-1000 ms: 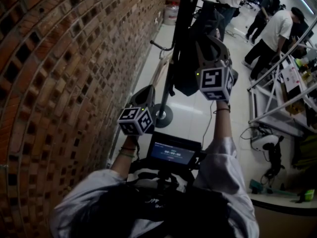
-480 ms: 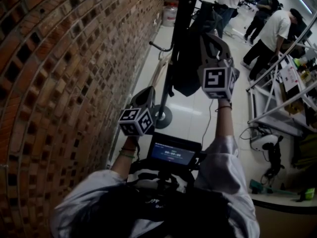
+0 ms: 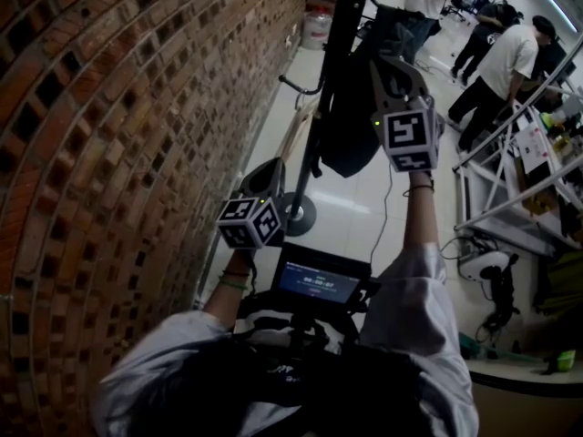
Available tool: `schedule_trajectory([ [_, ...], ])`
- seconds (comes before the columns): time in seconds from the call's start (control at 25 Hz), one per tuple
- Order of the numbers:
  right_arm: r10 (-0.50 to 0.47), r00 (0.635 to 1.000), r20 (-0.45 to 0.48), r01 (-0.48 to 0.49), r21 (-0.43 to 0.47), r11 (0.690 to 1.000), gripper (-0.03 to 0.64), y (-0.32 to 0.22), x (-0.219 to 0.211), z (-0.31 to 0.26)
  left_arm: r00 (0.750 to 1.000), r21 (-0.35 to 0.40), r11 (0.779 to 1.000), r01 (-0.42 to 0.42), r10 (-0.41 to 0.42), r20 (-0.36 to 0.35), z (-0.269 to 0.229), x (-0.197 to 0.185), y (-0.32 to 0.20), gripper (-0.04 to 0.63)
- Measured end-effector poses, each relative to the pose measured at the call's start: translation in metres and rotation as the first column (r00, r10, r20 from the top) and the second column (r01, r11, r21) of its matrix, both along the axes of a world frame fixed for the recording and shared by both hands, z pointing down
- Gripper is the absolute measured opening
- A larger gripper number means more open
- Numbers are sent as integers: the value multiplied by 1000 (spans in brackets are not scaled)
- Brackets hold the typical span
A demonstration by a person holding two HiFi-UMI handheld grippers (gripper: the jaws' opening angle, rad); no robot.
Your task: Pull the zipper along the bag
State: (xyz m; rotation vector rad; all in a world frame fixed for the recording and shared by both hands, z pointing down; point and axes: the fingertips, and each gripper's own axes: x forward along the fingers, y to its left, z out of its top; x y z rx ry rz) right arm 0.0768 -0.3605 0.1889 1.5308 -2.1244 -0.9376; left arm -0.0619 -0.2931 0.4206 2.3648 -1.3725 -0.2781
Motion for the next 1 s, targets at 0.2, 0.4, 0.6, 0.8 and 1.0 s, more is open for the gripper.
schedule_trajectory([
  [0.2,-50,997,-62,48,-27,998,9,3,0,5,1000,3,1000,-5,5,-3,1,1,-1,8],
  [0.4,-22,998,-55,21,-29,999,9,10,-6,7,1000,4,1000,-9,9,4,2,2,-3,8],
  [0.6,-13,995,-98,11,-16,1000,9,11,-7,11,1000,-7,1000,-22,22,13,3,8,-2,8],
  [0.8,-22,968,-251,28,19,999,9,10,-12,18,999,-9,999,-34,34,23,4,12,-3,8],
  [1.0,-28,978,-206,29,5,1000,9,15,-12,21,999,-9,999,-38,39,23,1,16,-1,8],
])
